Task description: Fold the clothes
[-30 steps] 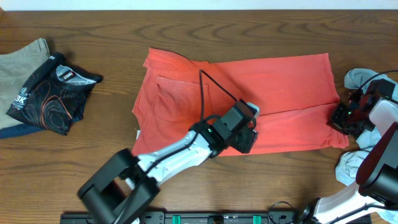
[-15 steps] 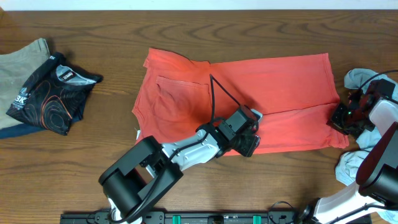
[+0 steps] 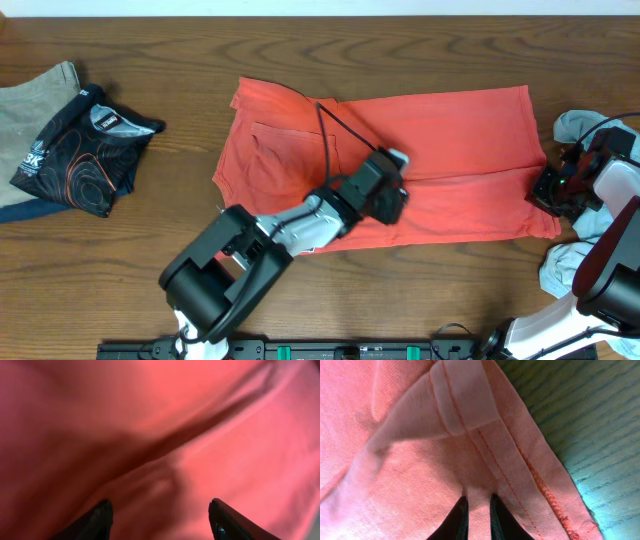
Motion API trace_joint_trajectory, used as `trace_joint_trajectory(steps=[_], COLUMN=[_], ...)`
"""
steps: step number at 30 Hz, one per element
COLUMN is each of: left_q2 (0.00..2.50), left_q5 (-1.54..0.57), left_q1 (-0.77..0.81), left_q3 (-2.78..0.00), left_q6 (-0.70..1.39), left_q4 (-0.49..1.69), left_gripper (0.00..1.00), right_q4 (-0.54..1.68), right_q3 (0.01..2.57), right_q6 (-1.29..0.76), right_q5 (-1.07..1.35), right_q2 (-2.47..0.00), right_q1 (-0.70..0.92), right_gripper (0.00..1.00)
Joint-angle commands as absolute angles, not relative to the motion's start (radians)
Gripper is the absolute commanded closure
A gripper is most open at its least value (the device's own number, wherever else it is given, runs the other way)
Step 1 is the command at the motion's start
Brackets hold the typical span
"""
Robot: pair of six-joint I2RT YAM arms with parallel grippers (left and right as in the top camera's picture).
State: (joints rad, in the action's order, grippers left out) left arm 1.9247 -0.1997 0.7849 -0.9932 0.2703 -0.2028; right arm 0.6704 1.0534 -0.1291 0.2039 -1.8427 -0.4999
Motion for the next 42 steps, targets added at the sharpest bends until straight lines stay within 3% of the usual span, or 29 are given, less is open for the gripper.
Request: trace_joint_trajectory(steps=[1,13,21,24,30,33,37,42], left_q2=[1.94,1.876,1.678,1.636,1.621,1.622,1.622,1.622], left_q5=[-0.163,-0.265,-0.155,-0.156,-0.156,-0.156,-0.156,-0.156], left_q1=[0.723,0.592,0.459,0.383,0.229,0.161,0.085,0.031], left_q3=[-0.994,-0.994,-0.994,-0.994,-0.991,-0.985,-0.984,-0.955], left_q6=[0.229,0.216,0.195,0.195,0.196,0.201,0.249,0.279], left_q4=[-0.244,-0.223,0.083,0.211,0.422,0.52,0.68,0.774], left_gripper=[0.36,0.36,0.35,0.34,0.31,0.3,0.28,0.24], right_q4=[0.684,0.686,0.689,0.693,0.684,0.689,0.761,0.845], right_q3=[1.005,1.005,1.005,1.007,1.01,1.01,1.01,0.997], right_q6=[-0.141,-0.141,-0.11,-0.052,-0.055,-0.092,-0.162,-0.244], right_q5=[0.191,0.191,0.252,0.357,0.337,0.254,0.082,-0.023], right_q2=[-1.9,-1.9,-1.9,-1.886,-1.746,-1.652,-1.578,-1.579], right_q1=[-0.494,-0.494,-0.494,-0.494,-0.494,-0.494,-0.494,-0.494], right_gripper=[0.85,0.84,0.84,0.8,0.75,0.69,0.53,0.46])
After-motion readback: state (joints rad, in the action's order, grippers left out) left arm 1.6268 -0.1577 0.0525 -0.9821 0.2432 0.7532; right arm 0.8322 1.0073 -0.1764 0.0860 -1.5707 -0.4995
